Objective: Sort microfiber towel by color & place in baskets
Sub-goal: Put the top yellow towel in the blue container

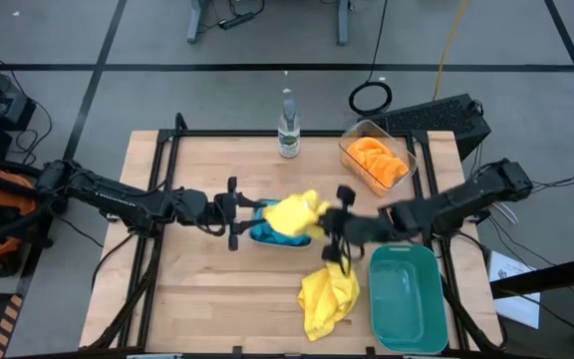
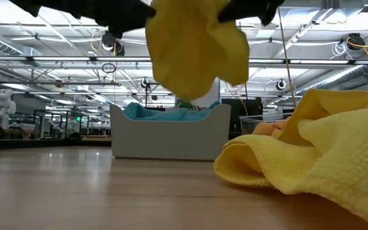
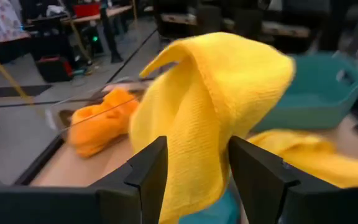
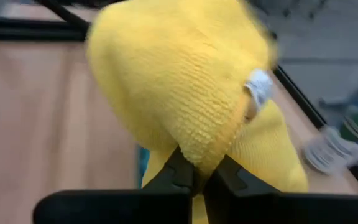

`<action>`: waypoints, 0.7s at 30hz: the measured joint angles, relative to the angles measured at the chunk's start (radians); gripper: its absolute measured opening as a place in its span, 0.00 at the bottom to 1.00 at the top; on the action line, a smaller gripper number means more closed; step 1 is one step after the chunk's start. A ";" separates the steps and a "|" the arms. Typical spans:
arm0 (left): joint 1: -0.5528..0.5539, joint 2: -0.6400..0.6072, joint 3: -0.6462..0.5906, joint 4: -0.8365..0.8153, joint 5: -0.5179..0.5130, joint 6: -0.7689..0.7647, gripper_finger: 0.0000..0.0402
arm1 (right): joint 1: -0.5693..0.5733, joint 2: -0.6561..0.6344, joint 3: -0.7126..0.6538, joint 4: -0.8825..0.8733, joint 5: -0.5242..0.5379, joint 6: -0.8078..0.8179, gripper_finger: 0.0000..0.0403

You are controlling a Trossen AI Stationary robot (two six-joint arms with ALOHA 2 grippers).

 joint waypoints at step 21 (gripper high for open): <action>-0.252 0.368 0.014 0.659 0.094 0.024 0.44 | 0.371 0.130 0.000 0.095 0.295 0.099 0.01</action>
